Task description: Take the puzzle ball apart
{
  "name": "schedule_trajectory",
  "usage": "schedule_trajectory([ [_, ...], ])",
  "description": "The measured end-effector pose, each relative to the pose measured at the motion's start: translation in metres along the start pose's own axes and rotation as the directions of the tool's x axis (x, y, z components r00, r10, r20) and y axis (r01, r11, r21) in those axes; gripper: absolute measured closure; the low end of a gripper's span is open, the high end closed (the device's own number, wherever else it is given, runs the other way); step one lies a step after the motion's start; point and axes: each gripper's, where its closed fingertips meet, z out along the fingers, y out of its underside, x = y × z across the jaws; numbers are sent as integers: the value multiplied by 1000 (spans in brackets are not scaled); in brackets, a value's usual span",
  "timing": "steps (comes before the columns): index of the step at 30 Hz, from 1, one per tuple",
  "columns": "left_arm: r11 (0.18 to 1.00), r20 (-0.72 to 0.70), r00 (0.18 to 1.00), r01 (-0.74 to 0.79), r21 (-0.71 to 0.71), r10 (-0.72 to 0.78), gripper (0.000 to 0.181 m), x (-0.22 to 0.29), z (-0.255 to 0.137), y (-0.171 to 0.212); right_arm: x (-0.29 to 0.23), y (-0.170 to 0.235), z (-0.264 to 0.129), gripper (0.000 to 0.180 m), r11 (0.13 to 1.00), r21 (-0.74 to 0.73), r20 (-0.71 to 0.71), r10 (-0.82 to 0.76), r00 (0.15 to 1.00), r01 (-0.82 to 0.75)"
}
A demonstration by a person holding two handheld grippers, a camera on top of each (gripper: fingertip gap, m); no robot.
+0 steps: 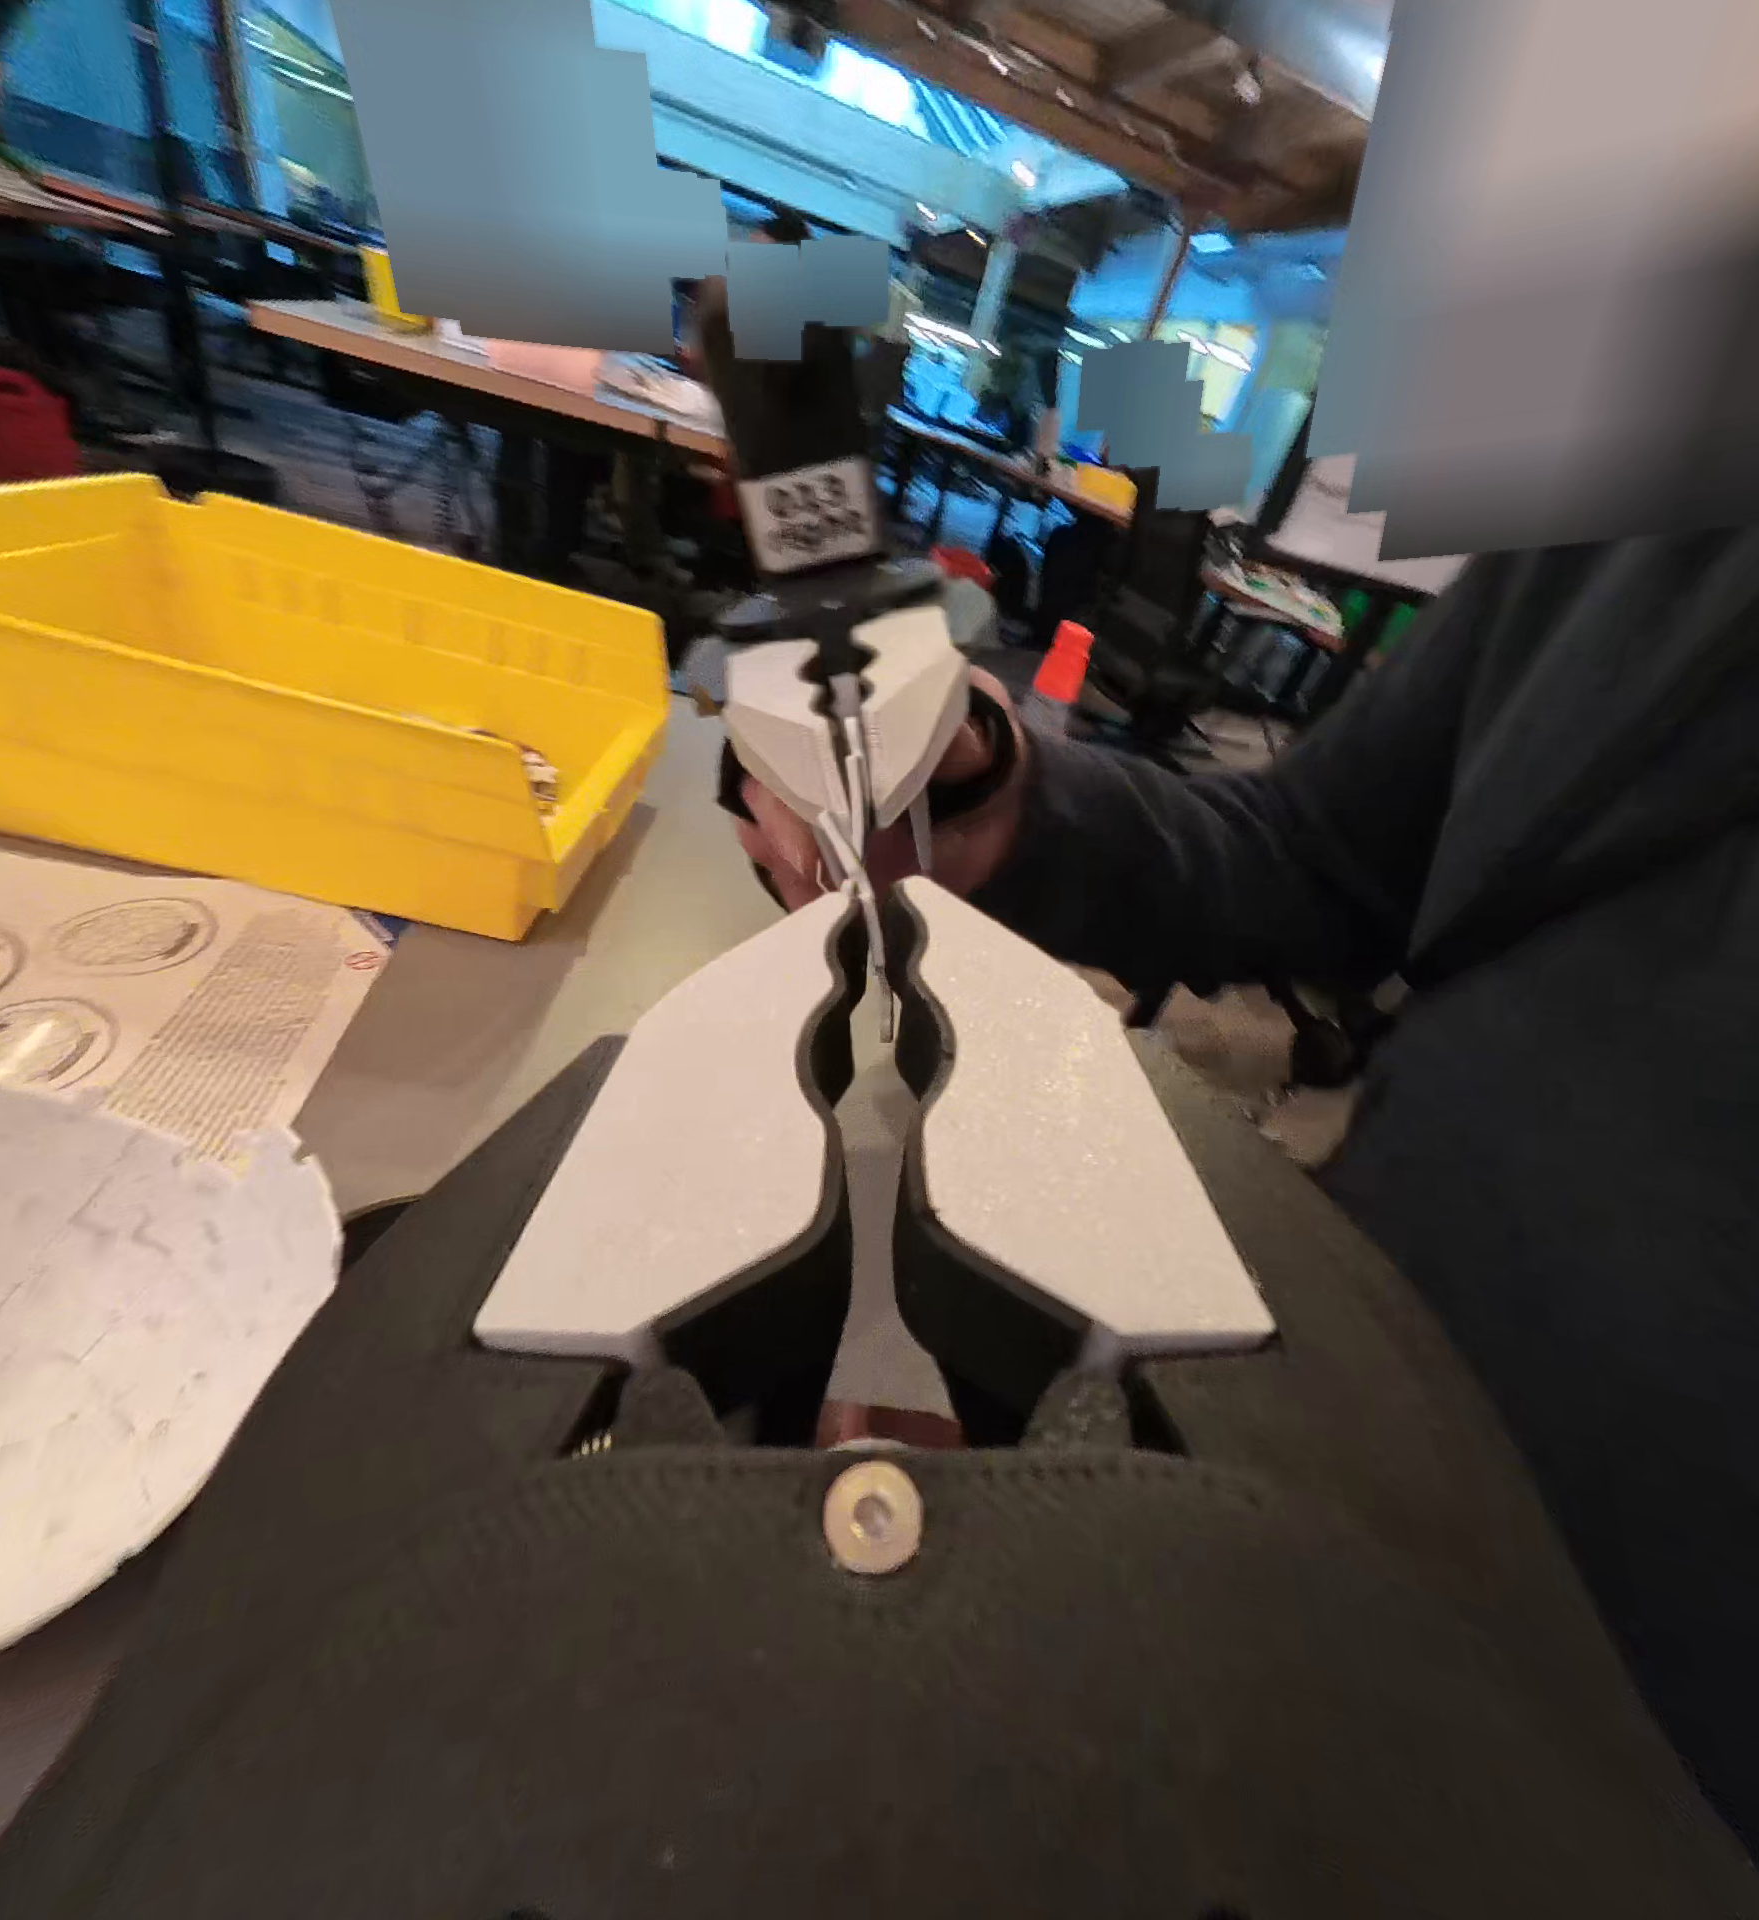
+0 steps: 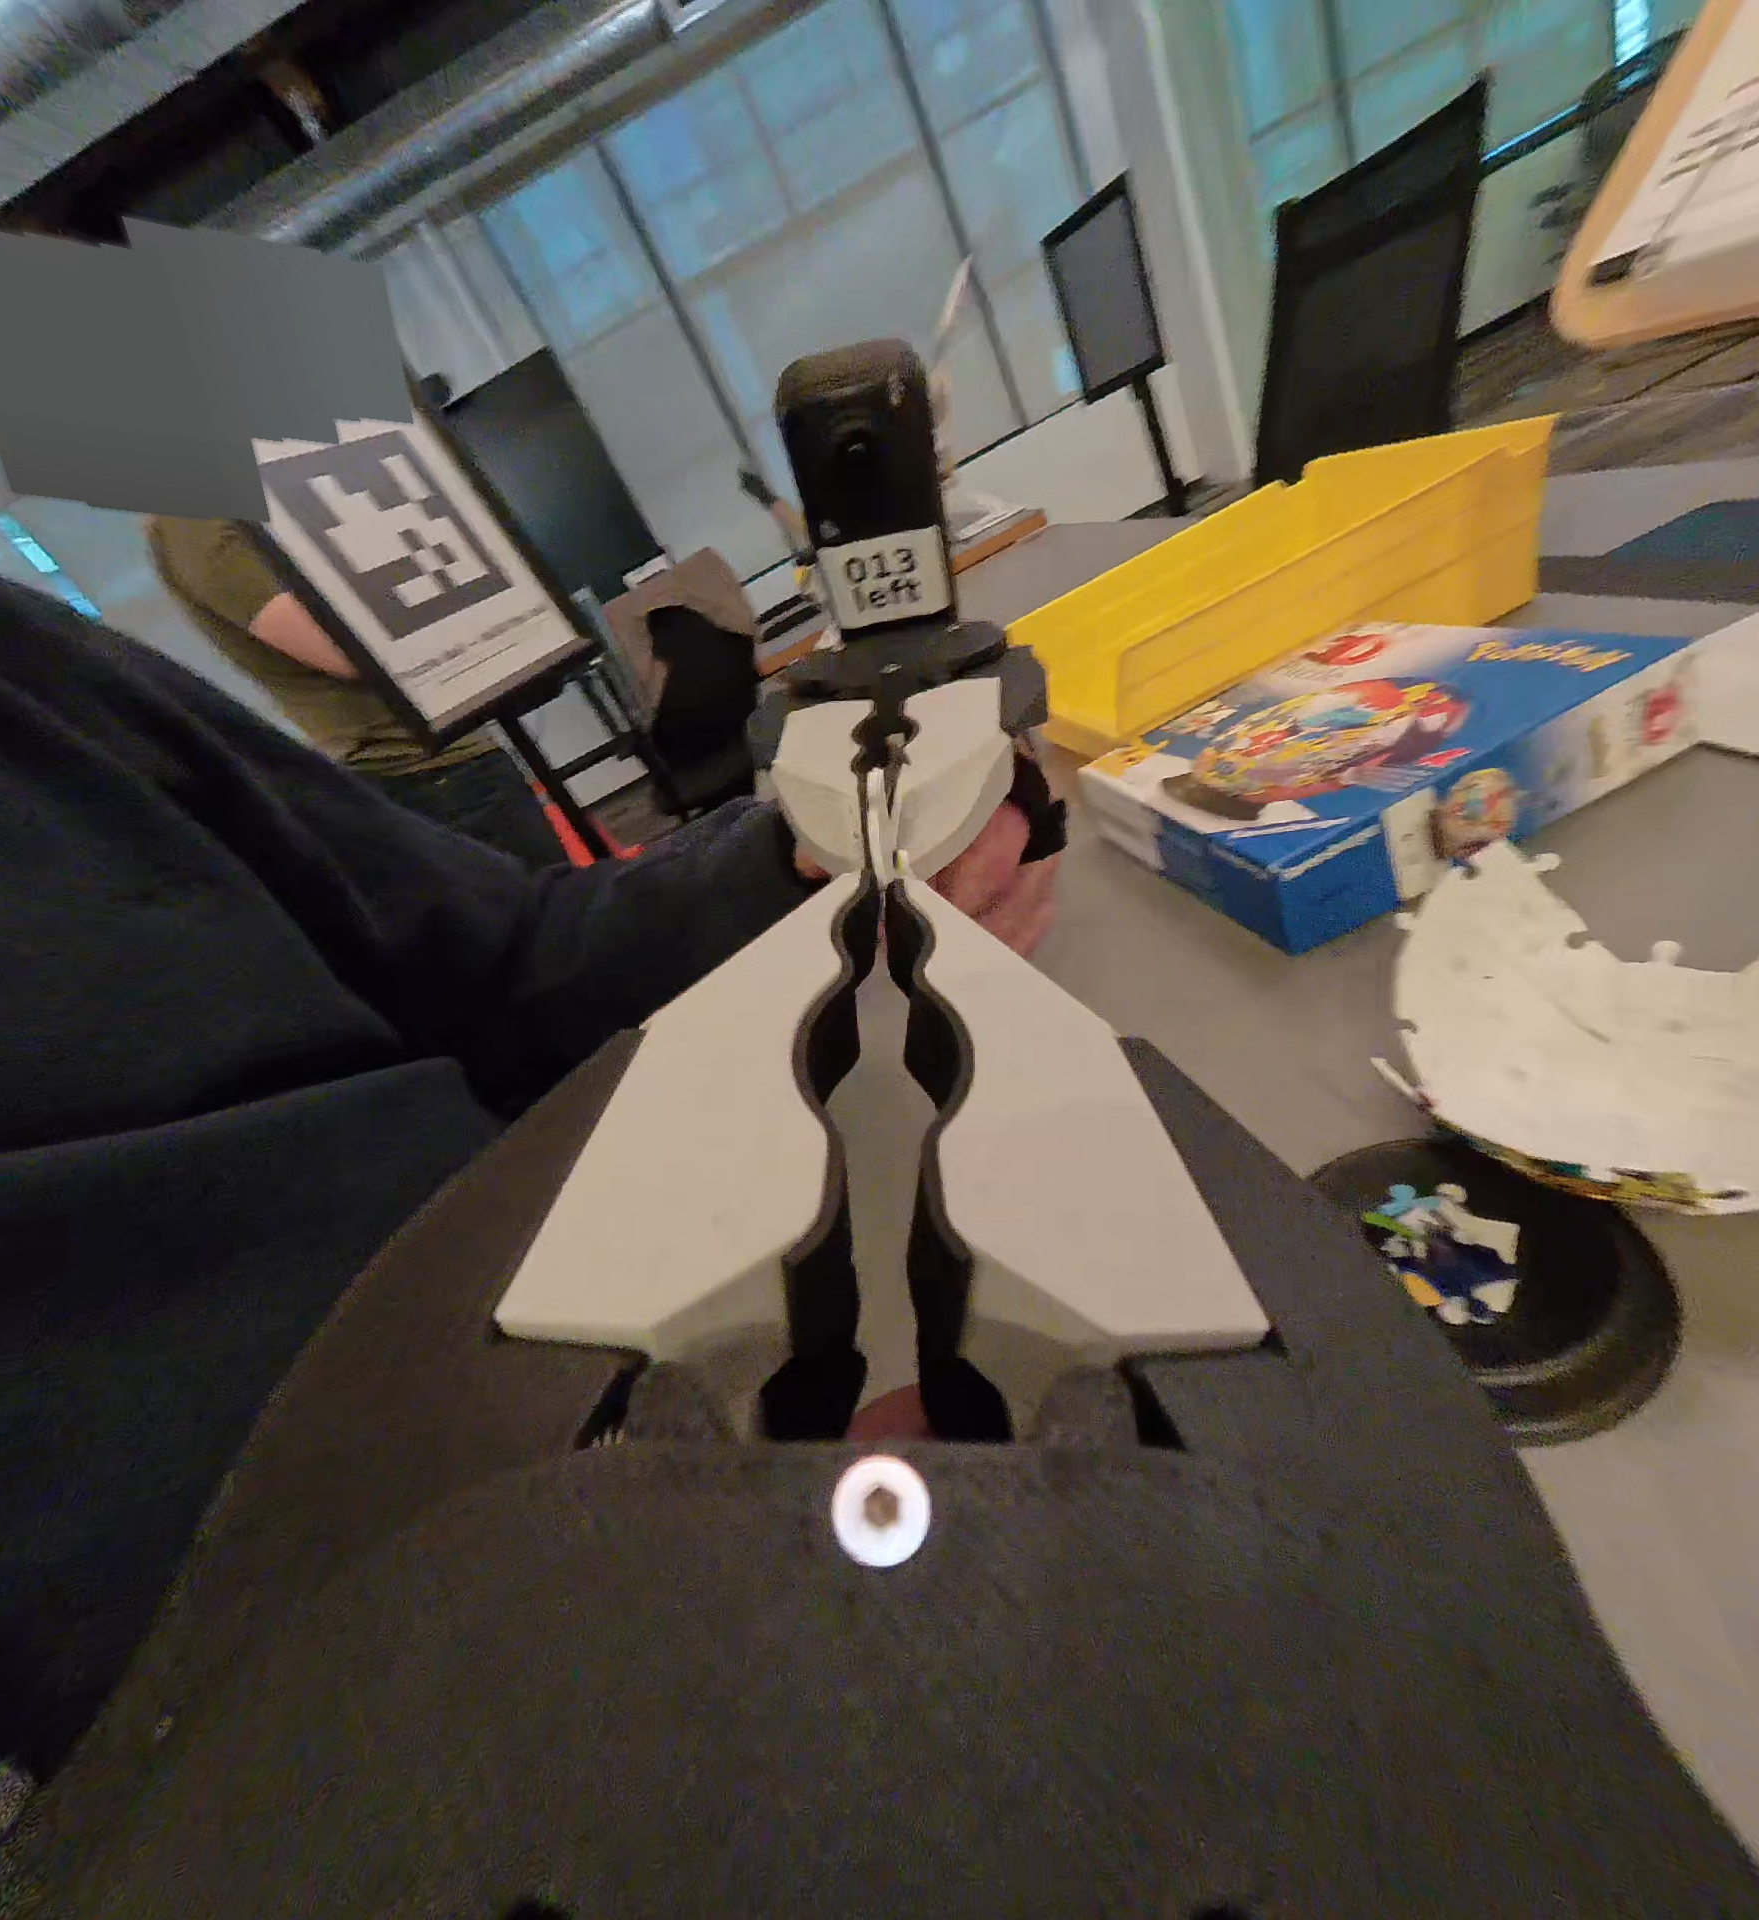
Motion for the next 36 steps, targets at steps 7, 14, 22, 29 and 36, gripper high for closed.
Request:
schedule_trajectory([
  [7, 859, -51, 963, -259, -442, 265, 178, 7, 0, 33, -2, 29, -1, 180, 891, -410, 34, -198, 980, 194],
  [14, 846, -187, 946, -320, -426, 264, 178, 21, -2, 29, -17, 24, 2, 180, 908, -376, 161, -132, 978, 185],
  [22, 997, -345, 938, -22, 71, 45, 179, 37, 1, -6, -33, -10, 6, 180, 999, -36, 288, 4, 958, 7],
  [29, 998, -184, 982, -42, -35, 35, 179, 11, -3, 10, -7, 3, 4, 159, 990, -103, 45, -87, 995, 92],
  [36, 993, -250, 964, -108, -40, 95, 178, 30, -1, 4, -23, 5, 10, 179, 987, -58, 283, 158, 946, -148],
])
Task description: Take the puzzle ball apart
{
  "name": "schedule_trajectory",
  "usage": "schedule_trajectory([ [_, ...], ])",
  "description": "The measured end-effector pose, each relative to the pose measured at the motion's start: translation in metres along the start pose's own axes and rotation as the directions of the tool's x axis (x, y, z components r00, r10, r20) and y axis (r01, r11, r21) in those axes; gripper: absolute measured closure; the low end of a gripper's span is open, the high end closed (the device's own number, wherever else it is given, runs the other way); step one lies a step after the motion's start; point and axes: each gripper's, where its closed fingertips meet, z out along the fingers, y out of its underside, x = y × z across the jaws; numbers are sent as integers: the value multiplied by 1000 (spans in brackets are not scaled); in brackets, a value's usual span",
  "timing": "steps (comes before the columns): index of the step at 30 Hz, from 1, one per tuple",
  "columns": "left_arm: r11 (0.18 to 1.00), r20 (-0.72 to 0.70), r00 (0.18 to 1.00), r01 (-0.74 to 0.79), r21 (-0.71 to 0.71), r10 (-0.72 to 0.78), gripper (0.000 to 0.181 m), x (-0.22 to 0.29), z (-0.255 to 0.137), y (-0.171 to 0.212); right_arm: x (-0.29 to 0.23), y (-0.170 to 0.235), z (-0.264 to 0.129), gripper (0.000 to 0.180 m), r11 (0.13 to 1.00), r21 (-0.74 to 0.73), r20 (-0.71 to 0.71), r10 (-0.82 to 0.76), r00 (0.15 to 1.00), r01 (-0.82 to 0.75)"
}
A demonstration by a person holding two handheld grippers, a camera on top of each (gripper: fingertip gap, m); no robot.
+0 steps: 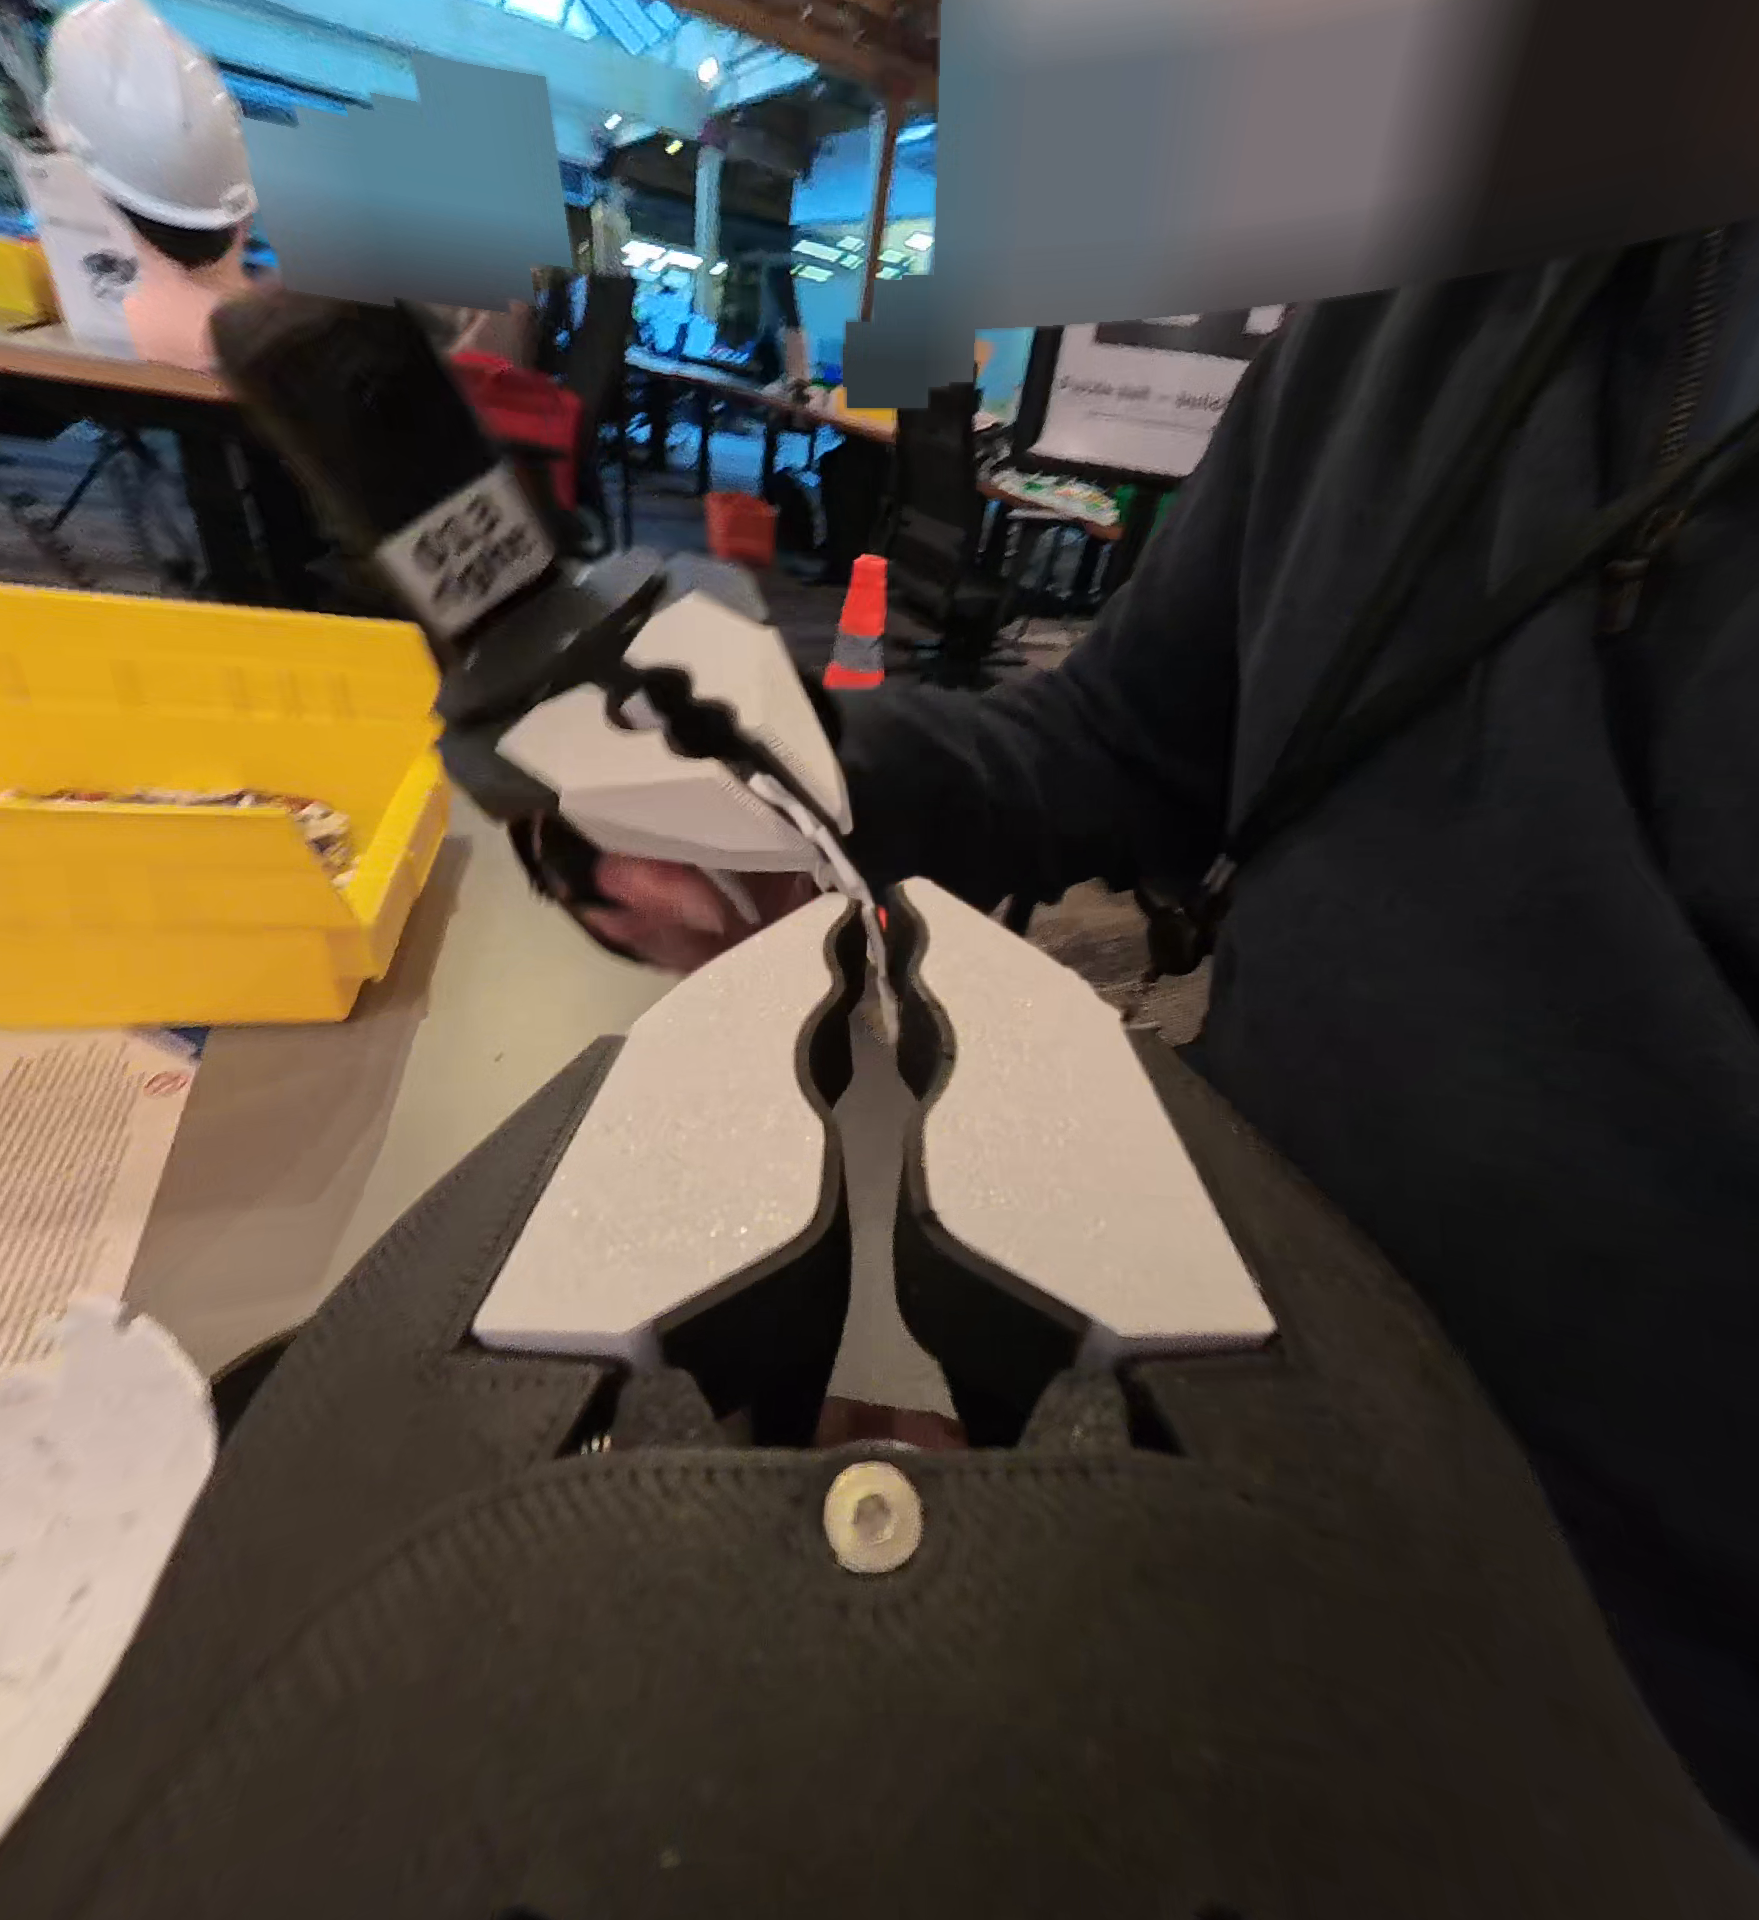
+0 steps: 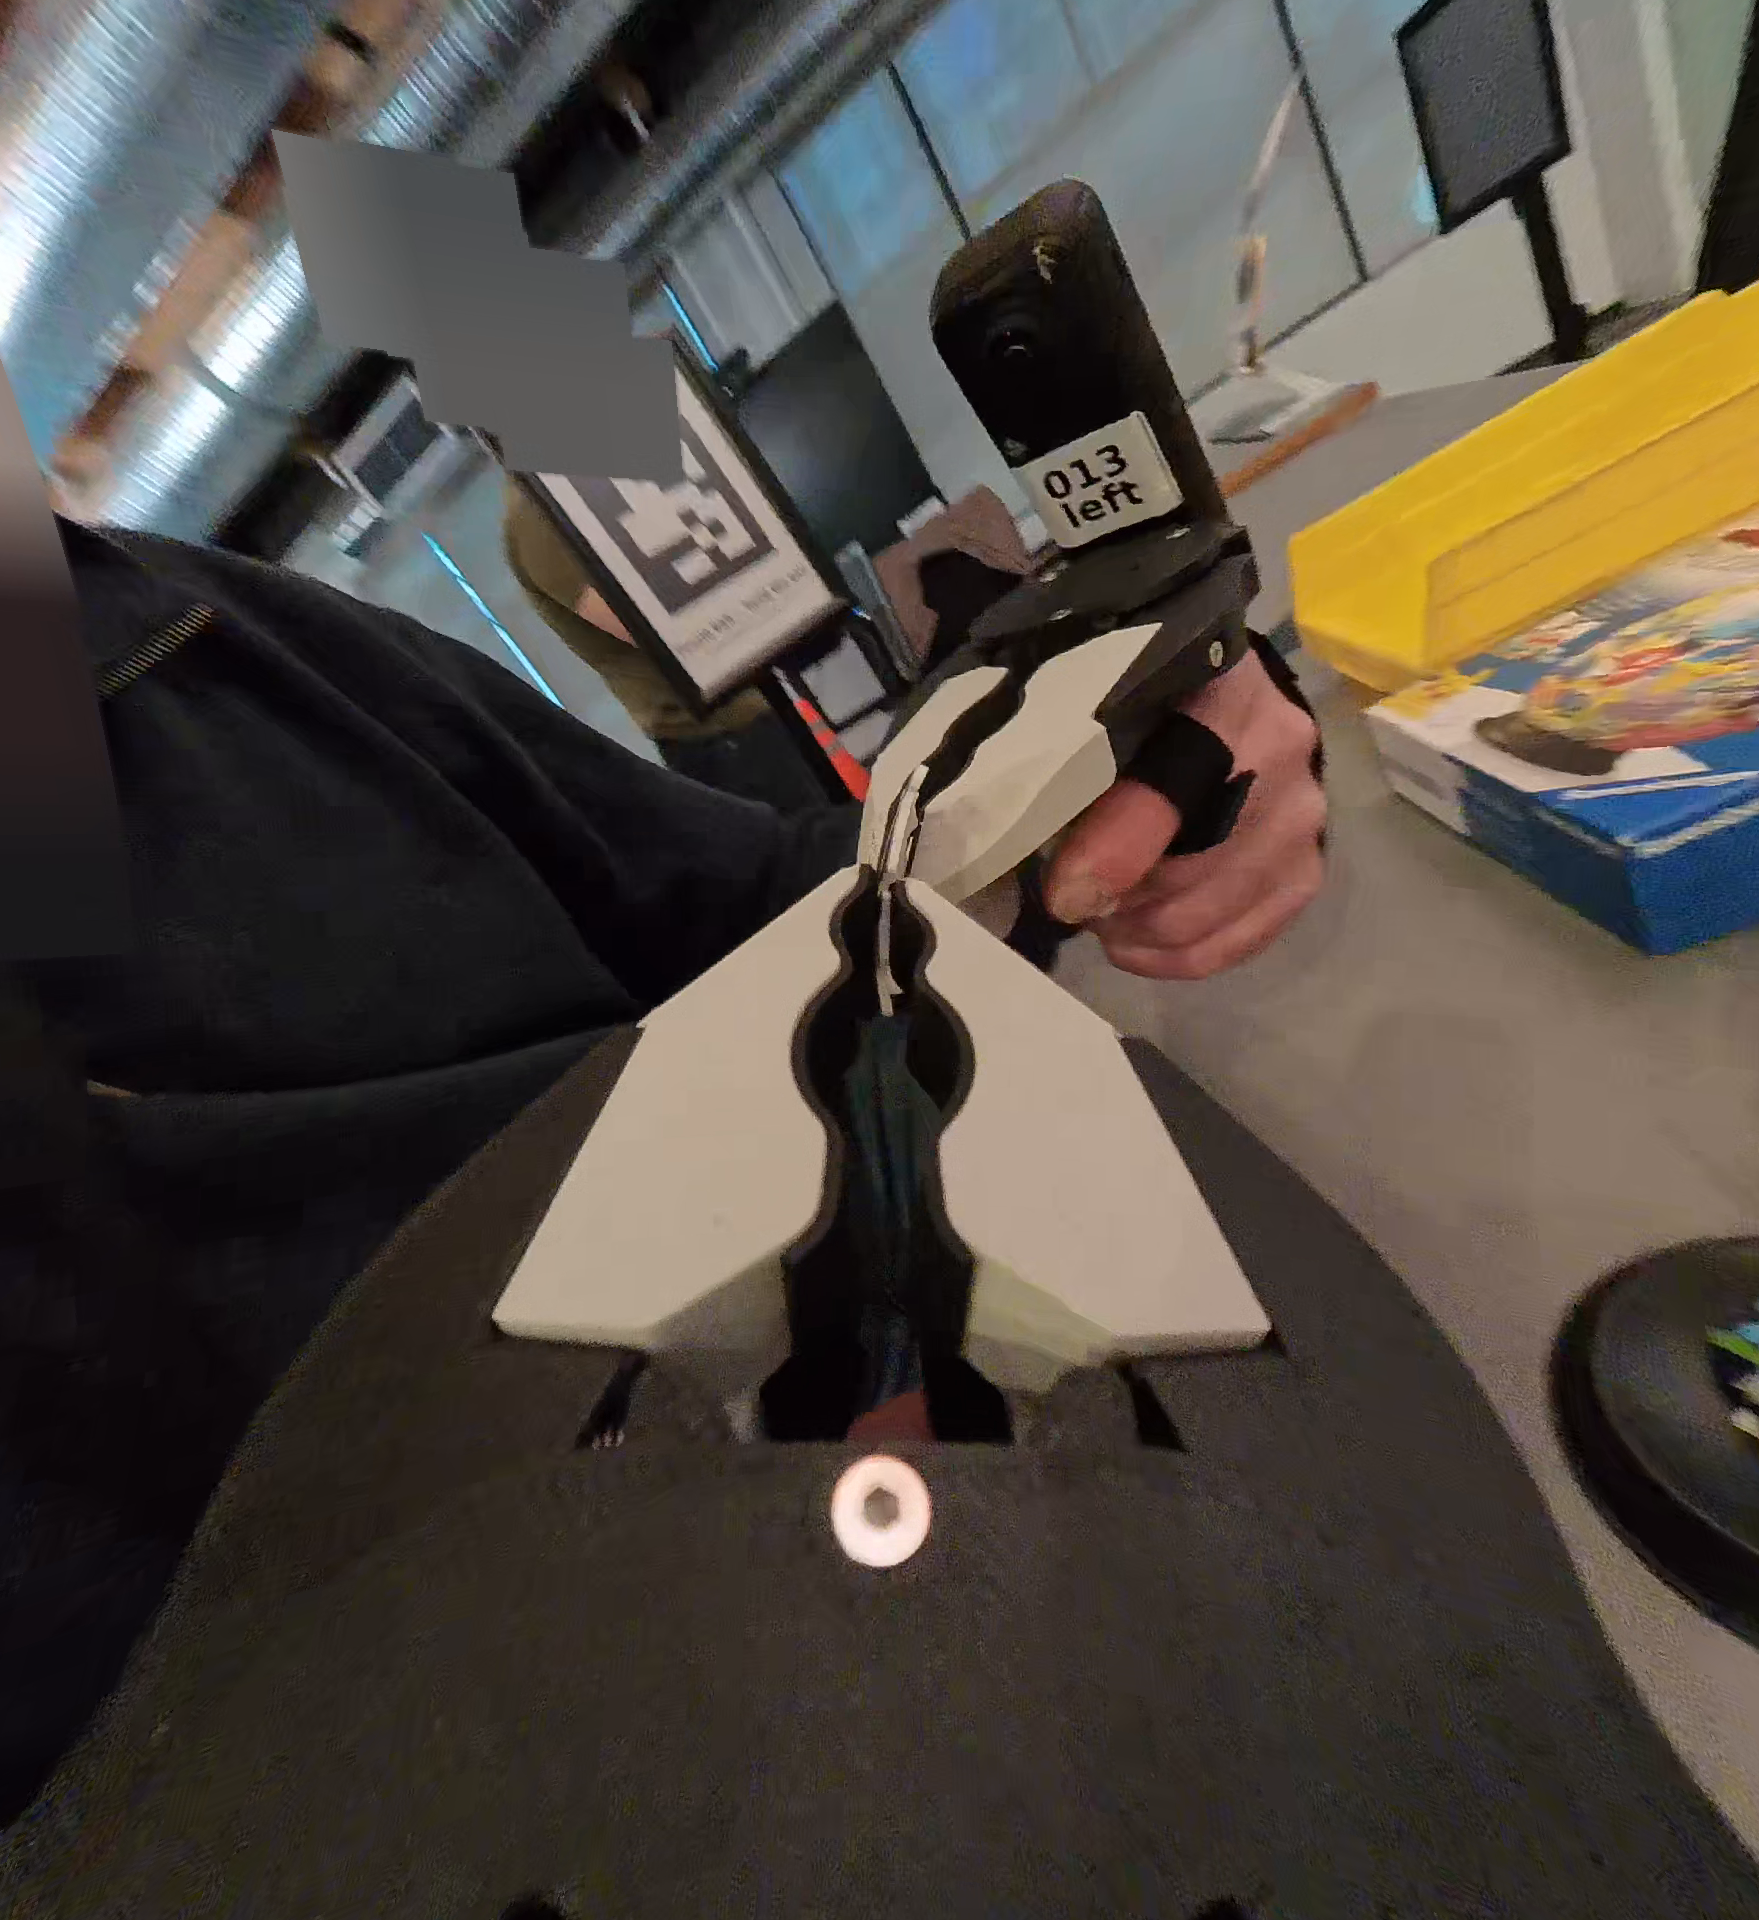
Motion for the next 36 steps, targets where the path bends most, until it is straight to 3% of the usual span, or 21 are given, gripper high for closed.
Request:
schedule_trajectory([
  [7, 982, -143, 989, 57, 180, -32, 178, 10, -1, -15, -13, -10, 5, 179, 984, 171, 127, 19, 992, -40],
  [10, 953, -143, 987, 112, 280, -74, 179, 4, -4, -19, -10, -15, 6, 179, 984, 160, -5, -76, 997, 76],
  [15, 952, -28, 994, 113, 285, -109, 179, -13, -6, -13, 6, -16, -1, 180, 982, 98, -198, -142, 970, 163],
  [18, 960, 56, 988, 124, 250, -142, 179, -25, -8, -6, 17, -14, -6, 180, 940, -79, -397, -336, 854, 332],
  [20, 976, 72, 993, 77, 205, -93, 179, -21, -6, -3, 13, -10, -4, 180, 955, -97, -347, -296, 890, 280],
  [22, 993, 59, 998, -17, 117, 10, 178, -8, 0, -6, 1, -8, -2, 180, 992, 1, -151, -128, 980, 130],
  [25, 992, -144, 987, -62, 107, 77, 179, 28, 5, -22, -2, -5, -1, 180, 997, 82, 41, 1, 999, -4],
  [26, 991, -174, 981, -65, 113, 84, 179, 34, 7, -27, -3, -3, 3, 180, 997, 79, 55, -8, 998, 4],
  [29, 996, -120, 992, -41, 74, 49, 179, 22, 3, -20, -1, -7, 7, 180, 991, 52, -84, -119, 989, 123],
  [31, 999, -20, 999, -28, 42, 28, 179, 6, -6, -9, 16, -12, -10, 180, 972, -35, -314, -233, 921, 234],
  [33, 1000, 71, 997, -22, -3, 23, 179, -6, -13, 2, 30, -26, -43, 180, 936, -128, -523, -345, 779, 328],
  [36, 1000, 129, 991, -20, 8, 19, 179, -10, -21, 5, 58, -54, -132, 180, 864, -349, -795, -477, 374, 362],
])
